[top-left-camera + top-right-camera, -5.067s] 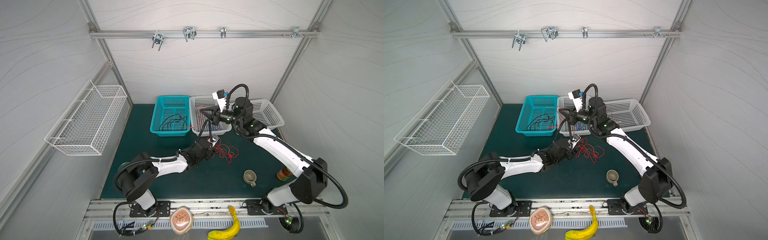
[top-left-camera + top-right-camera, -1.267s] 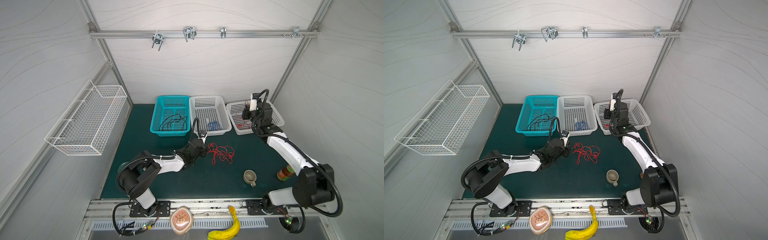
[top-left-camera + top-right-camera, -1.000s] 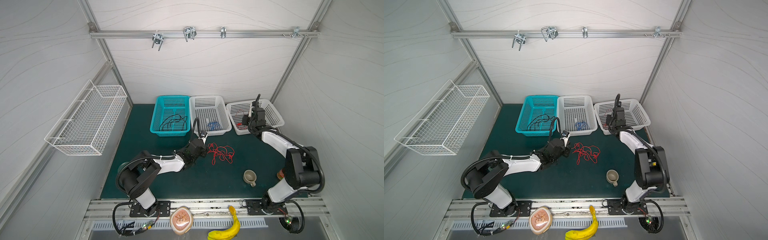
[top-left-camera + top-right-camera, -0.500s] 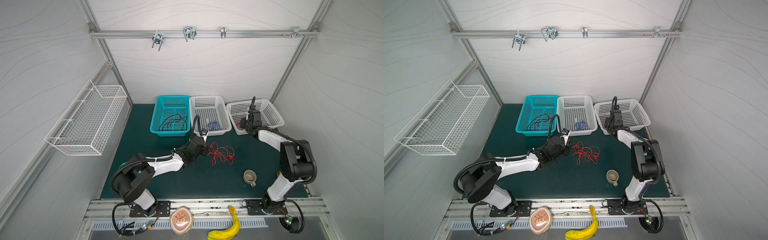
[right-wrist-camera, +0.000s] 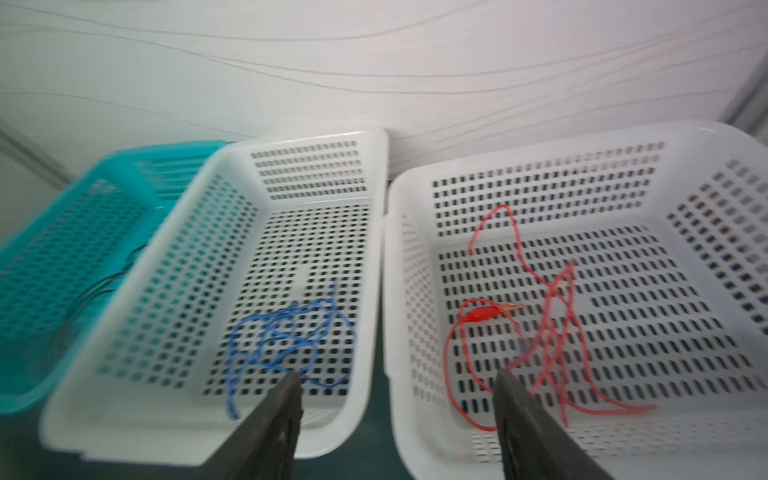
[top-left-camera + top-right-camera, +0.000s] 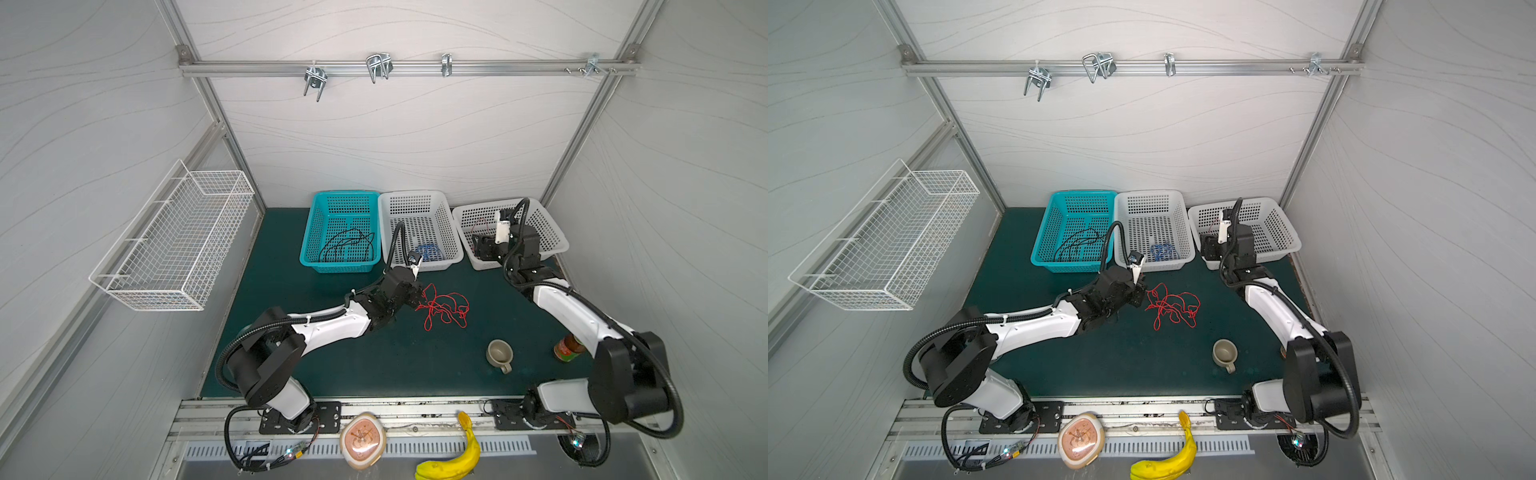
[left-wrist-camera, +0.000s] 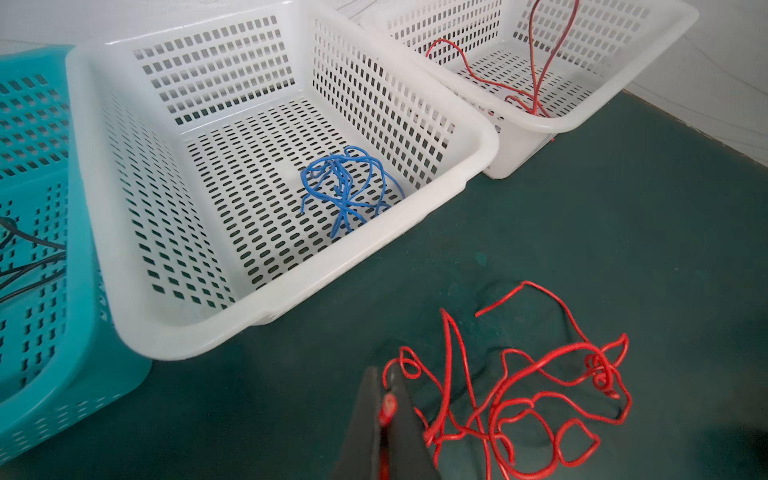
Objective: Untangle the cables
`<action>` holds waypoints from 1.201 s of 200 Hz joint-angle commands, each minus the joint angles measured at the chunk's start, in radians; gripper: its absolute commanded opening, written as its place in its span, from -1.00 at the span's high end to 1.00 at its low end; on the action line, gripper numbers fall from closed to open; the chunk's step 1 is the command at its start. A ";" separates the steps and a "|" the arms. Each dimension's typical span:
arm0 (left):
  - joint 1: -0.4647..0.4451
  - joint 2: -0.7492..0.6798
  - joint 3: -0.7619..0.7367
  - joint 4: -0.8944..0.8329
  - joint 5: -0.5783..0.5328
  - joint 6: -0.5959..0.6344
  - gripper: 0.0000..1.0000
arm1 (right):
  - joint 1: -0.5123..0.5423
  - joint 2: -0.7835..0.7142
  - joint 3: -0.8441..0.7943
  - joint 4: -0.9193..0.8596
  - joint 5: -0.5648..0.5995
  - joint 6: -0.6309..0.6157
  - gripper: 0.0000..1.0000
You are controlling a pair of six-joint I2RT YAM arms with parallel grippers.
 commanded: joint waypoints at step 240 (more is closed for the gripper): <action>-0.010 -0.332 0.125 0.000 0.262 -0.001 1.00 | 0.212 0.010 -0.153 0.200 -0.278 0.202 0.73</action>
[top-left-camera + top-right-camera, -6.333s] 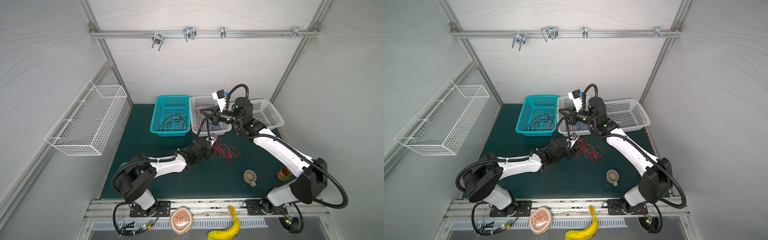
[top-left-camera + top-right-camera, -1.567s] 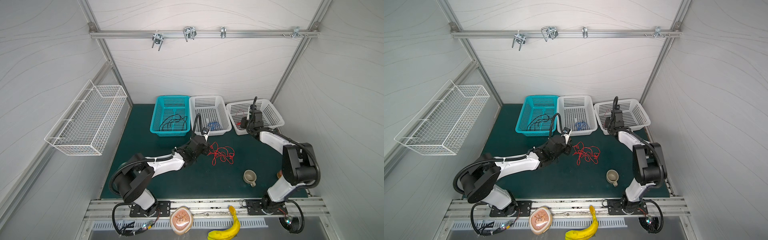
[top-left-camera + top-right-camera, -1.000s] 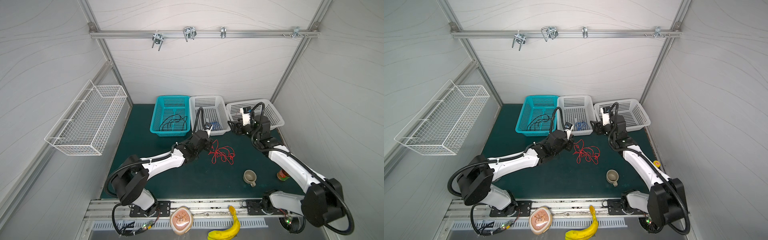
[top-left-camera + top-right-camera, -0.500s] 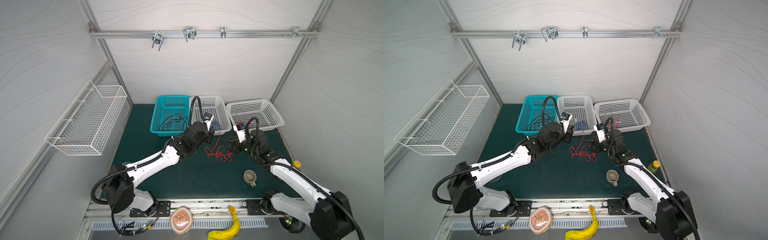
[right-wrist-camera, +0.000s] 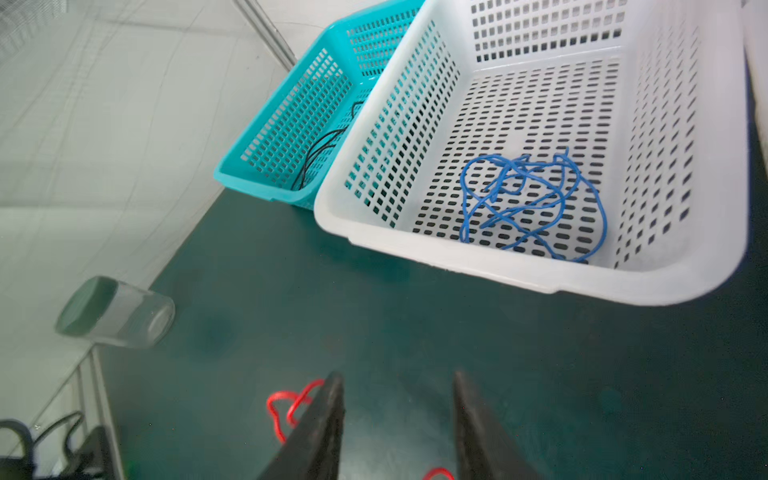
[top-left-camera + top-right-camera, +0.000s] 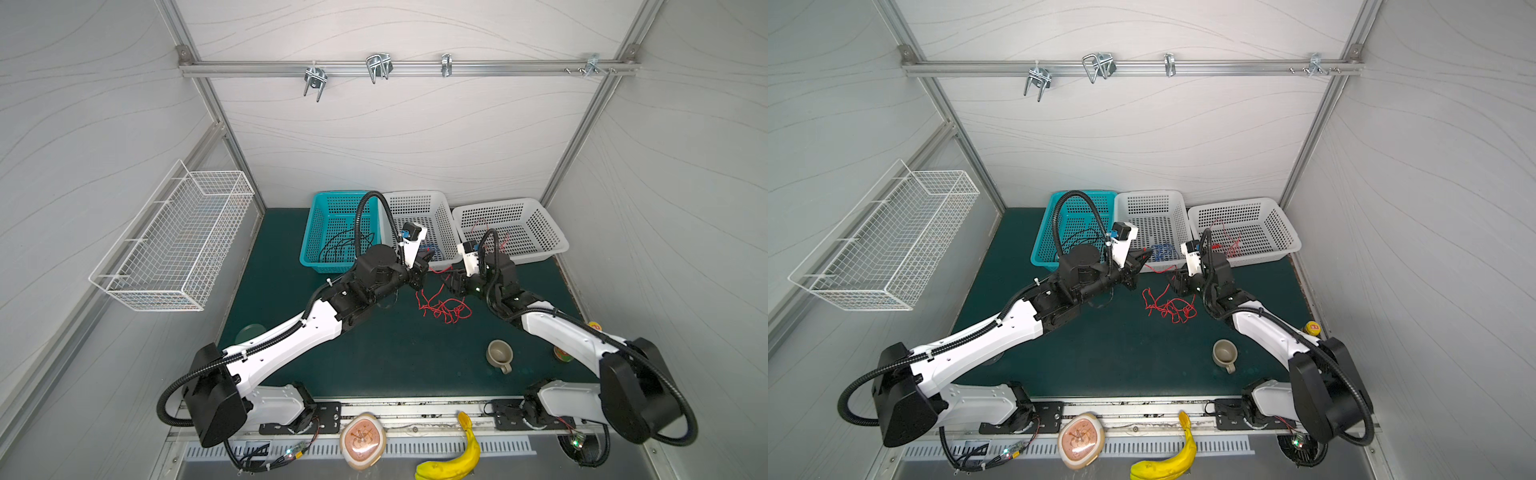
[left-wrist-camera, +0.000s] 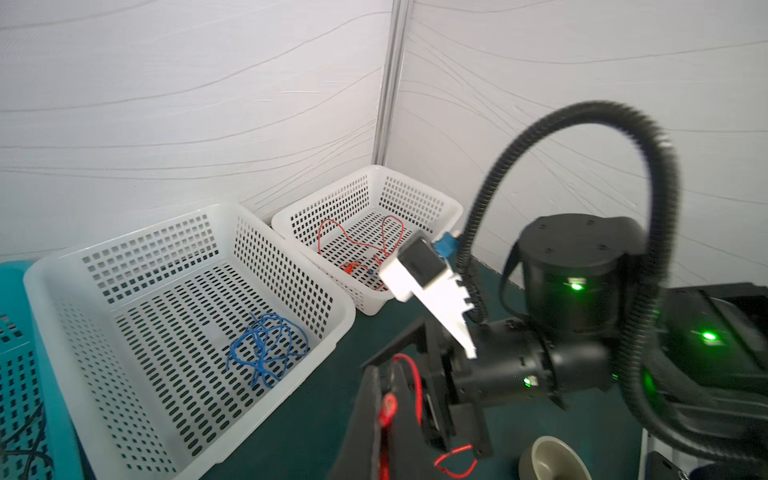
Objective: Untangle the cables
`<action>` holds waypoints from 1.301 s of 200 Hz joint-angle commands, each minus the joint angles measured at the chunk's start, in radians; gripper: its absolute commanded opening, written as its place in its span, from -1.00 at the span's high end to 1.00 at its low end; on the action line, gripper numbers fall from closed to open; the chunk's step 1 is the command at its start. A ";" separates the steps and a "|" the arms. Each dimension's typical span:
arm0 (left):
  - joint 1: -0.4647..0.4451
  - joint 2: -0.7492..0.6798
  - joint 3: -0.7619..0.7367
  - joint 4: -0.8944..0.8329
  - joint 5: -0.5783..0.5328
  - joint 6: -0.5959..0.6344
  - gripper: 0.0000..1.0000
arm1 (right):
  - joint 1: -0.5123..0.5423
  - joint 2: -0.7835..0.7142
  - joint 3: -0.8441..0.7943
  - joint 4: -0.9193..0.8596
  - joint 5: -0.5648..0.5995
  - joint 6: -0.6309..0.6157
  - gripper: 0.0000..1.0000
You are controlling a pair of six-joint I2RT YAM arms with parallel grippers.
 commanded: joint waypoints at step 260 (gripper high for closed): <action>0.136 -0.056 -0.392 0.555 0.099 -0.169 -0.31 | 0.023 -0.284 0.100 0.079 -0.183 0.066 1.00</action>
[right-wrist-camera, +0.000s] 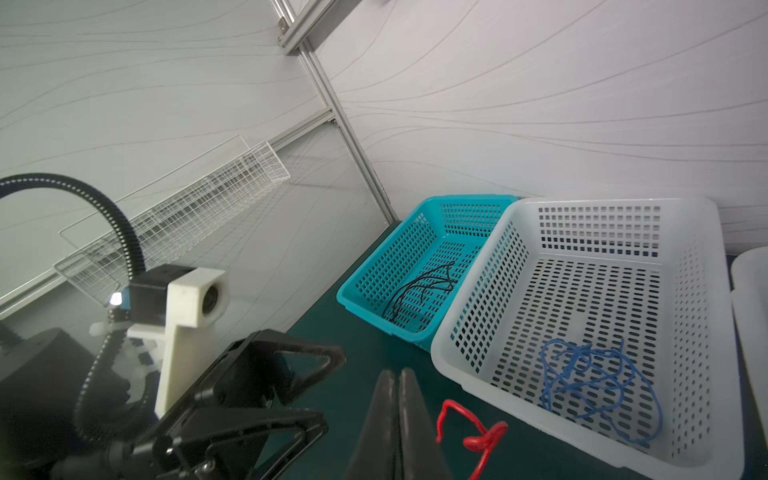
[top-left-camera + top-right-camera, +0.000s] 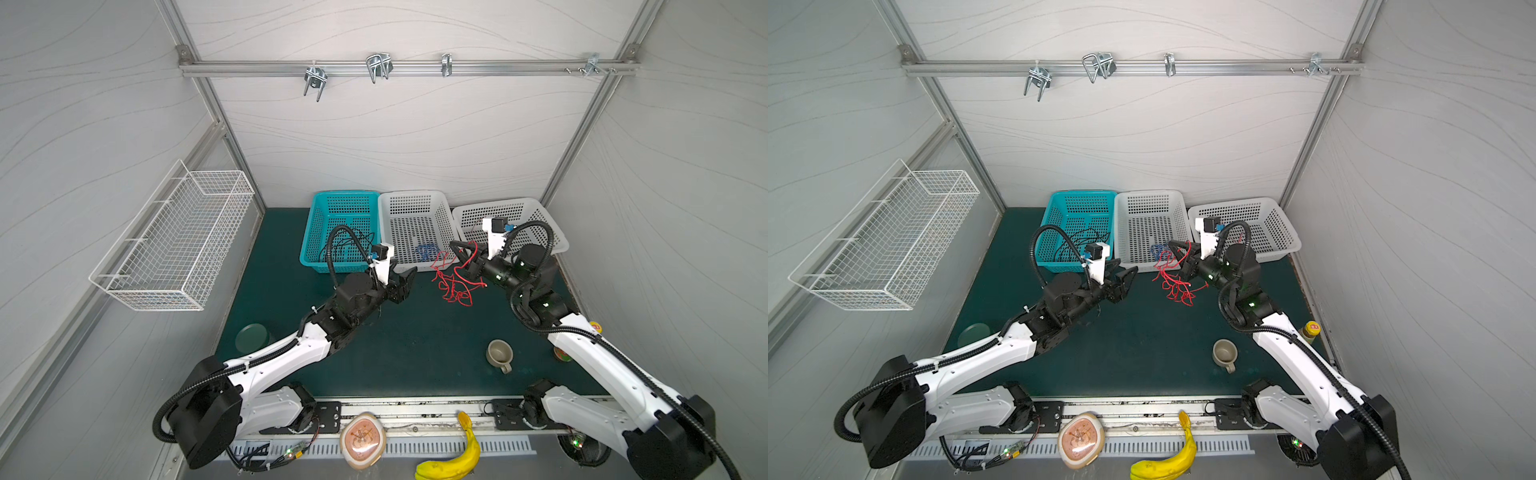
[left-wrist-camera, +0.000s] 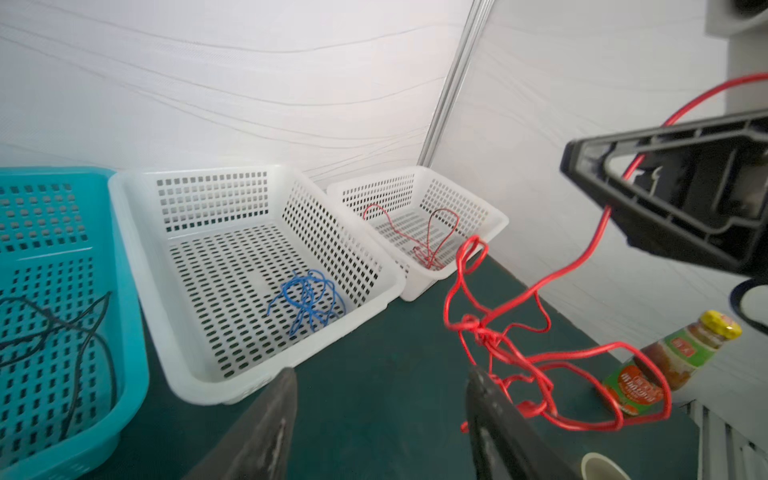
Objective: Untangle the cables
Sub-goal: 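Lift the red wire with the right gripper while the left gripper holds the tangle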
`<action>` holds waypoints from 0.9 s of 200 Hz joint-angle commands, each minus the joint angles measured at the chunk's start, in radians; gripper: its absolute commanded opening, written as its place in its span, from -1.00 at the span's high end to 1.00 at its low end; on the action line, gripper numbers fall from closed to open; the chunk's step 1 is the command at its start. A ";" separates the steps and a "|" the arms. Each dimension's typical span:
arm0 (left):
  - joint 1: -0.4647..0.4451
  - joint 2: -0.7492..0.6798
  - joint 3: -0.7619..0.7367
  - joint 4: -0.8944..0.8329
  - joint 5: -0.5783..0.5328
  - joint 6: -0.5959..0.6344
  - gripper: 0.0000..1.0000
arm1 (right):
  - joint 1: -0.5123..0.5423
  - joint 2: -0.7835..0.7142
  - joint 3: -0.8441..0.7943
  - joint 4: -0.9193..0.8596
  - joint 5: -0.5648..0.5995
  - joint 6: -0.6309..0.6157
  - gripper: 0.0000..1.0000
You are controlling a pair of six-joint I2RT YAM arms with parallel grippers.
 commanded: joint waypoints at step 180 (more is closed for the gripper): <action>0.031 0.247 0.168 -0.024 0.321 -0.041 1.00 | 0.017 0.035 0.019 0.044 -0.147 -0.030 1.00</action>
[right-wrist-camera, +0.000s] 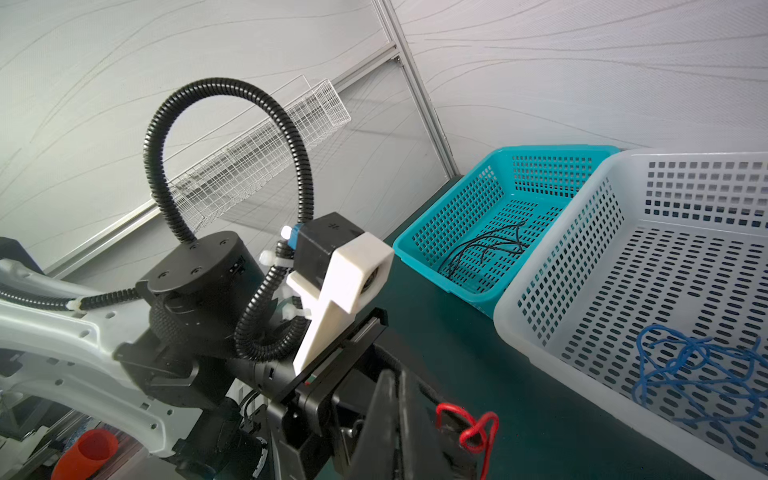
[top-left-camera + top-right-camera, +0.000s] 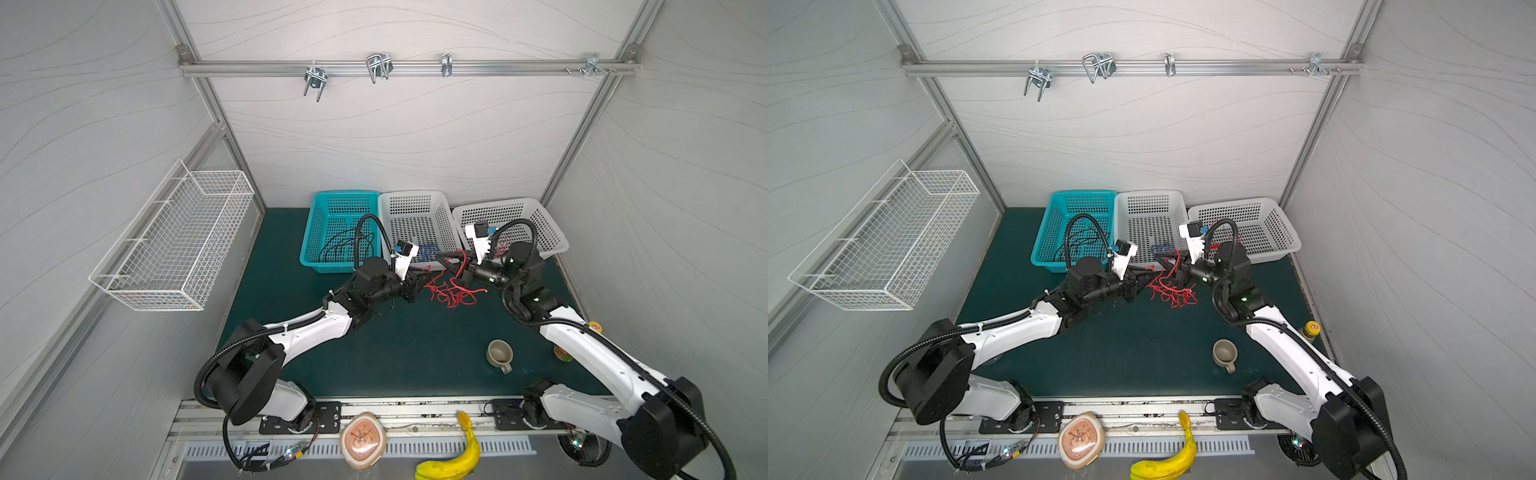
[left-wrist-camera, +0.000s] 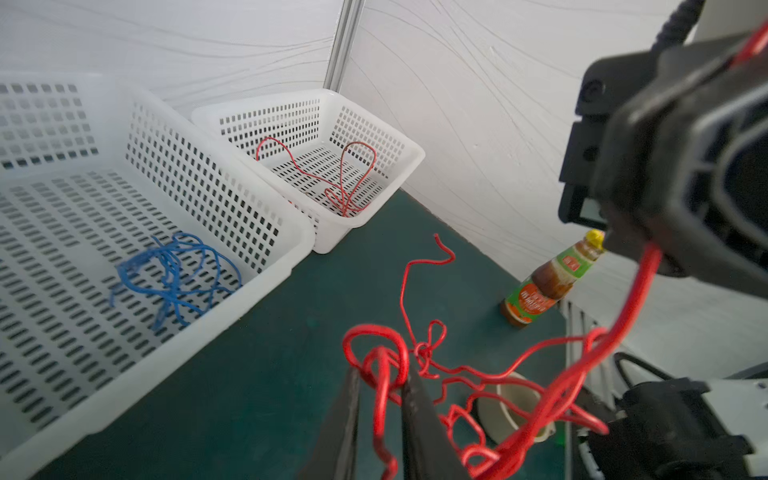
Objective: Untangle the cables
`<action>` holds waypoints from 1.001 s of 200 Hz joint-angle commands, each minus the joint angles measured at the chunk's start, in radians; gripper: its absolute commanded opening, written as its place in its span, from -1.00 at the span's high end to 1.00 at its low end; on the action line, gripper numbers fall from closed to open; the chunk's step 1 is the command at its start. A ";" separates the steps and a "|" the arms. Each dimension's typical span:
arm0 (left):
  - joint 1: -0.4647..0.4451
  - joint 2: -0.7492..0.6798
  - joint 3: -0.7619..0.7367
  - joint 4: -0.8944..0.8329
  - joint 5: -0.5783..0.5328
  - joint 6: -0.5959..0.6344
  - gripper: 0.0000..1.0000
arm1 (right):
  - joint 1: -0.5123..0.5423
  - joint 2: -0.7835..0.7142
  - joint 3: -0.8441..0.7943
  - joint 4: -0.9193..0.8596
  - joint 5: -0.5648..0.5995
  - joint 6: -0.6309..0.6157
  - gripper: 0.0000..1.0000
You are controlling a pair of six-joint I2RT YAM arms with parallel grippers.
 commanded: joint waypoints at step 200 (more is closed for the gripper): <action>0.218 -0.354 -0.115 -0.632 -0.678 -0.023 1.00 | -0.249 -0.402 -0.069 -0.636 1.046 -0.046 1.00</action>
